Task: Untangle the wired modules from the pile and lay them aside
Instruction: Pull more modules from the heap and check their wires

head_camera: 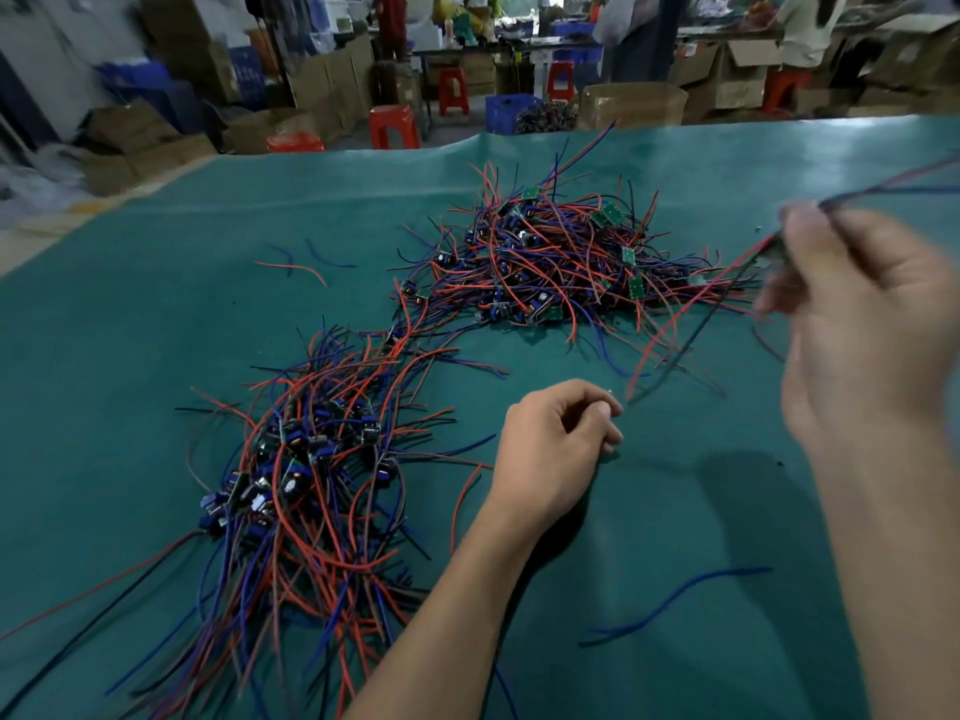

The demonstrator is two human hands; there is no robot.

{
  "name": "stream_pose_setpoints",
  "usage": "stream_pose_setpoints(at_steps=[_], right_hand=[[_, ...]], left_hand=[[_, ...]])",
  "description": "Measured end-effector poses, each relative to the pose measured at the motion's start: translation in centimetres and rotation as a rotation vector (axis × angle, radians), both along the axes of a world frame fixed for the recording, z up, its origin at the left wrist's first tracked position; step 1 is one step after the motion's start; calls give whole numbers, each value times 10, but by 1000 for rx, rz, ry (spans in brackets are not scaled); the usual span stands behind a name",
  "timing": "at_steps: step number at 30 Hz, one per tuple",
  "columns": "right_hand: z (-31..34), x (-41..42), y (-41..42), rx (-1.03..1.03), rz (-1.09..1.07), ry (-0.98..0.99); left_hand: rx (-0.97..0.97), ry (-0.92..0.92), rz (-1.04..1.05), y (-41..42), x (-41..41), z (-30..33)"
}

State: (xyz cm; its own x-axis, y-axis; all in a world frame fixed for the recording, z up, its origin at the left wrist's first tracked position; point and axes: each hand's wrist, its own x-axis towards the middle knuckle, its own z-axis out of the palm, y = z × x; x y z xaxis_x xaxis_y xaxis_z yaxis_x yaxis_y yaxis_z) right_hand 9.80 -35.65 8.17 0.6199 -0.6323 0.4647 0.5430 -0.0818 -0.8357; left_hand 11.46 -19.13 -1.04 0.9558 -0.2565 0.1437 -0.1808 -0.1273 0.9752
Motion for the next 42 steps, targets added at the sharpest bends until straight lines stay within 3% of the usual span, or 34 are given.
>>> stream_pose_setpoints(at_steps=[3, 7, 9, 11, 14, 18, 21, 28, 35, 39, 42], right_hand=[[35, 3, 34, -102, 227, 28], [53, 19, 115, -444, 651, 255], [51, 33, 145, -656, 750, 387], [46, 51, 154, -880, 679, 493], [29, 85, 133, -1181, 346, 614], [-12, 111, 95, -1419, 75, 931], [-37, 115, 76, -1365, -16, 851], [-47, 93, 50, -940, 15, 598], [-51, 23, 33, -328, 258, 447], [-50, 1, 35, -143, 449, 414], [-56, 1, 35, -118, 413, 446]], left_hand=[[17, 16, 33, -1, 0, 0], [-6, -25, 50, -1, -1, 3], [45, -85, 62, 1, -3, 5], [48, -125, 60, 3, -2, 6], [20, -49, 53, 1, -3, 6], [1, -7, 48, 0, 0, 3], [-9, -21, 37, 1, 0, 2], [-50, 20, 73, 0, 4, -4], [-158, 60, 137, -1, 6, -4], [-219, 68, 150, -2, 5, -3], [-253, 69, 162, -1, 4, 0]])
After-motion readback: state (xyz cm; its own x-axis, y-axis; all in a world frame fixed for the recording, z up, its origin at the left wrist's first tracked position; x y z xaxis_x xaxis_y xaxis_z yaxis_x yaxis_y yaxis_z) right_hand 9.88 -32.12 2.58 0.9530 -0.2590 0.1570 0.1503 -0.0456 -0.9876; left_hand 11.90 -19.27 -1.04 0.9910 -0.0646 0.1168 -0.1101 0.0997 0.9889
